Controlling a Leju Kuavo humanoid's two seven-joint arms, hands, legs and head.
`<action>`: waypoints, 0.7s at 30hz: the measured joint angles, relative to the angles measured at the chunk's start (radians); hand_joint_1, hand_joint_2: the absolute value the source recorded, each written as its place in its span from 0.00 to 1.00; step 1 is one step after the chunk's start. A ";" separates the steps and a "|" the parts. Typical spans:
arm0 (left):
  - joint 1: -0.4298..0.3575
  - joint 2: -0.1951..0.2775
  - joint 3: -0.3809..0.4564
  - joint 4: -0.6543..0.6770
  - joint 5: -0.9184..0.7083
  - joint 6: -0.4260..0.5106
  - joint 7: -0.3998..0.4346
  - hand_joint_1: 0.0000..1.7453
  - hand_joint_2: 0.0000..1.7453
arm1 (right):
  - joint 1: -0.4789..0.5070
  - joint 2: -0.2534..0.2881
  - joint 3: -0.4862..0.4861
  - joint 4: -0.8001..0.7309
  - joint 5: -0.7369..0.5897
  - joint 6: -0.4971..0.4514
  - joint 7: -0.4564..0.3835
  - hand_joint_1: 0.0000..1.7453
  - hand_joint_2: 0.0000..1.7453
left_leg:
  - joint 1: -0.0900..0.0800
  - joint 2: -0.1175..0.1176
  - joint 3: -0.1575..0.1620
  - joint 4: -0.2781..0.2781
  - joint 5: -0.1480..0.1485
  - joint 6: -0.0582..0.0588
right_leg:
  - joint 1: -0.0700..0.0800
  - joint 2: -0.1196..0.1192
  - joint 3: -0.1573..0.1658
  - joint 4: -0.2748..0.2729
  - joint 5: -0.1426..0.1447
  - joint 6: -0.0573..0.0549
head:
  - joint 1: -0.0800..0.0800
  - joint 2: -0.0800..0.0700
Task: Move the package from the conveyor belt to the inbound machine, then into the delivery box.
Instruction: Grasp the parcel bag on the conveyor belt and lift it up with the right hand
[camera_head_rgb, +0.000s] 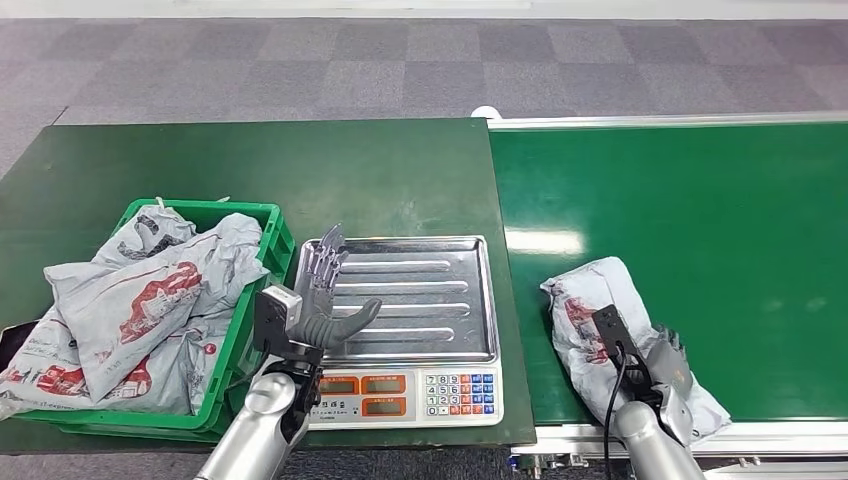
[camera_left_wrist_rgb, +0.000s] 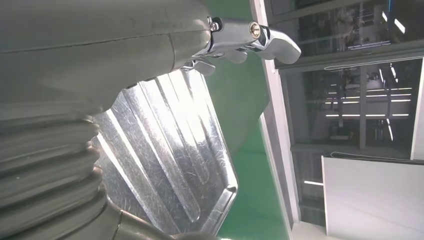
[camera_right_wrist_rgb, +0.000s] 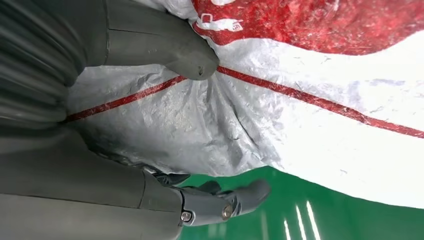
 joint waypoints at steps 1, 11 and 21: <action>0.002 0.000 0.000 -0.004 0.000 0.000 0.000 0.00 1.00 | -0.005 0.003 0.002 0.011 0.002 0.000 0.000 0.00 1.00 | 0.000 0.000 0.000 0.000 0.000 0.000 | 0.000 0.000 0.000 0.000 0.000 0.000 | 0.000 0.000; 0.008 0.001 0.000 -0.017 -0.002 0.000 0.001 0.00 1.00 | -0.025 0.016 0.009 0.053 0.005 0.005 0.001 0.00 1.00 | 0.000 0.000 0.005 0.000 0.000 0.000 | 0.000 0.000 0.005 0.000 0.000 0.000 | 0.000 0.000; 0.009 0.001 0.000 -0.018 -0.001 0.006 0.005 0.00 1.00 | -0.051 0.047 0.048 0.171 0.071 0.095 0.069 0.28 1.00 | 0.008 0.005 0.033 0.000 -0.012 0.000 | 0.006 0.005 0.032 -0.006 -0.009 -0.001 | 0.000 0.000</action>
